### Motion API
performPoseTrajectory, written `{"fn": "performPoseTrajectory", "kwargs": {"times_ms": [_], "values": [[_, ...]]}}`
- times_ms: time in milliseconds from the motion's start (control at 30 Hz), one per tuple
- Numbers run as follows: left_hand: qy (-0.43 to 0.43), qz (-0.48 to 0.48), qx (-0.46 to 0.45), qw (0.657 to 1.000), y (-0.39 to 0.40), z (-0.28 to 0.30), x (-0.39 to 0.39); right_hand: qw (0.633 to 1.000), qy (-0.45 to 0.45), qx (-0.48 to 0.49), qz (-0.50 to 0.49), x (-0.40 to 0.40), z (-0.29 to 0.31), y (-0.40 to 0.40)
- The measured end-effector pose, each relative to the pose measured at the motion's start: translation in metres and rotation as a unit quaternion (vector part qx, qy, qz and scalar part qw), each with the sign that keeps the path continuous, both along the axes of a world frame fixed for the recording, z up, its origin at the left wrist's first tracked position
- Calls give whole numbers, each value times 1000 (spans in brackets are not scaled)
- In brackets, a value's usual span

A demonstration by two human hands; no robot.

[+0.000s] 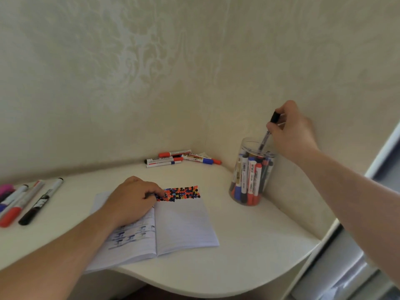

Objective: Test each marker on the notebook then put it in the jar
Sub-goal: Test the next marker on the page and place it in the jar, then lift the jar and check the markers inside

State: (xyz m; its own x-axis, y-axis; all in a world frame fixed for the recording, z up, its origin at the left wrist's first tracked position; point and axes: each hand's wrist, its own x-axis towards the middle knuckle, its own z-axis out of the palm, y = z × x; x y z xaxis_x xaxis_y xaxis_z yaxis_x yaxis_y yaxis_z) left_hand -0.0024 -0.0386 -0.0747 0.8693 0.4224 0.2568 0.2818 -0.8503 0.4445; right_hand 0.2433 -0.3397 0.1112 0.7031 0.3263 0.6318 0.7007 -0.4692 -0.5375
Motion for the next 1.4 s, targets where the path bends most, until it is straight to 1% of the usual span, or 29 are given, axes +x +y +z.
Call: {"fn": "performPoseTrajectory", "kwargs": {"times_ms": [100,233,367,533,600,700,767,833,867,933,967,1000,1033,1067,1100,1133,1167,1233,1267,1333,1400], "values": [[0,1,-2,1000,-2,2,0,998,-11,-54,-3,2,-4,1],[3,1,-2,1000,0,1,1,997,-64,-51,3,-3,2,5],[8,3,4,1000,0,2,-1,995,-39,-91,4,-1,7,6],[6,2,-2,1000,-3,4,-1,998,-9,-64,-12,4,8,2],[5,0,2,1000,-5,6,-1,996,6,-85,-22,6,6,1],[10,1,-1,1000,-6,6,-2,990,2,-141,-28,4,4,2],[22,-4,26,999,-10,8,-4,992,-1,-125,-9,-1,1,2],[78,-7,91,993,-18,18,-3,996,-5,-86,2,-5,-7,1],[137,2,134,982,-24,28,2,997,-13,-73,-3,-7,-12,0],[261,24,214,941,-43,56,19,997,-42,-66,-10,-13,-23,-1],[289,26,229,929,-56,70,29,996,-56,-69,-7,-17,-28,-2],[284,6,205,937,-69,83,40,995,-68,-73,0,-22,-33,-2],[240,-29,129,962,-83,90,52,994,-79,-81,10,-28,-37,-3],[181,-68,19,981,-98,96,63,993,-85,-84,21,-35,-42,-4],[110,-106,-93,984,-117,102,71,992,-87,-77,38,-44,-47,-6],[41,-133,-176,974,-135,107,81,992,-94,-61,62,-54,-50,-8],[-12,-153,-227,962,-152,111,90,989,-110,-40,87,-64,-53,-11],[-86,-198,-263,940,-175,111,108,982,-141,-2,124,-81,-58,-20],[-114,-219,-272,930,-182,110,115,981,-143,14,134,-87,-59,-25],[-153,-242,-296,911,-188,103,123,981,-108,60,147,-92,-60,-36],[-178,-242,-297,906,-191,96,120,973,-48,150,166,-94,-56,-48]]}}
